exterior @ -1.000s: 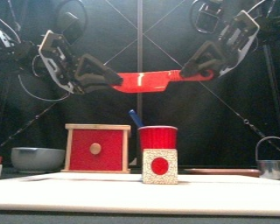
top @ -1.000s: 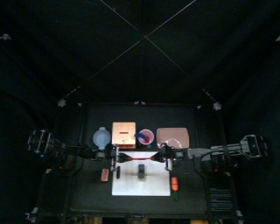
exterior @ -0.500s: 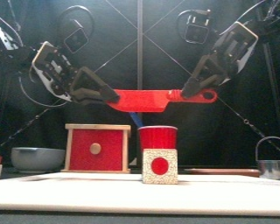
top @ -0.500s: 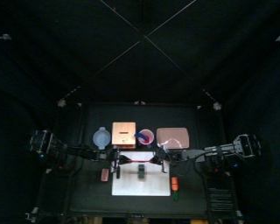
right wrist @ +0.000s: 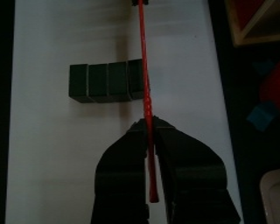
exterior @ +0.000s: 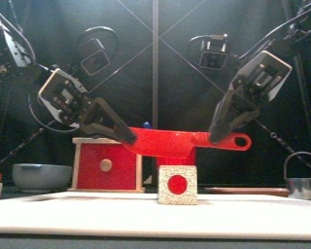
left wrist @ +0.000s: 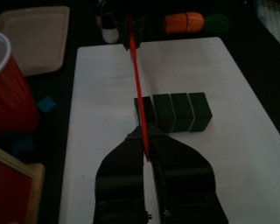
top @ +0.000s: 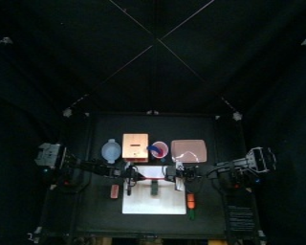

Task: Cut the sushi into 4 pieces with the knife
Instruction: Cut the sushi into 4 pieces

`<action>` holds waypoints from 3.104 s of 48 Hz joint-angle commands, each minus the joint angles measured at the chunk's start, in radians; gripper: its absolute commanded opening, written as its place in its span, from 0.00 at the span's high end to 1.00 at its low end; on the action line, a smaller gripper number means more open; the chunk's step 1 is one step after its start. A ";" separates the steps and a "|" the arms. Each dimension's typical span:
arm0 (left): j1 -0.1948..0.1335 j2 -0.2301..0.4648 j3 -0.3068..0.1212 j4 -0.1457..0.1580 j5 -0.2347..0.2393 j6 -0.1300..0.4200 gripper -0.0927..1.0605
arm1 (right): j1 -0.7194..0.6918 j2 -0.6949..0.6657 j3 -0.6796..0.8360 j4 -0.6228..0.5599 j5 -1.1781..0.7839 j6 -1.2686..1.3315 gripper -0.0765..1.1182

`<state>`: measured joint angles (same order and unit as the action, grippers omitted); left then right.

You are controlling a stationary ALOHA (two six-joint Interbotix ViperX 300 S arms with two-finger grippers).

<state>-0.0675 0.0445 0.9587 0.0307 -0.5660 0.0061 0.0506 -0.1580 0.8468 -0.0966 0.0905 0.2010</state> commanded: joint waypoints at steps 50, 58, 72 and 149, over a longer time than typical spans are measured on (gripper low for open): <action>-0.037 0.060 -0.041 -0.011 0.115 -0.006 0.64 | 0.026 0.031 -0.023 0.015 0.014 0.002 0.86; -0.052 0.060 -0.052 -0.009 0.130 -0.003 0.64 | 0.034 0.031 -0.029 0.015 0.012 0.002 0.86; -0.069 0.060 -0.055 -0.011 0.149 -0.008 0.64 | 0.046 0.031 -0.032 0.015 0.014 0.002 0.86; -0.043 0.049 -0.104 0.011 0.264 0.003 0.64 | 0.015 0.046 -0.049 0.015 0.044 -0.002 0.86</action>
<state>-0.1104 0.1212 0.8590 0.0276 -0.3099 0.0061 0.0752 -0.0644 0.8053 -0.0752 0.1335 0.2010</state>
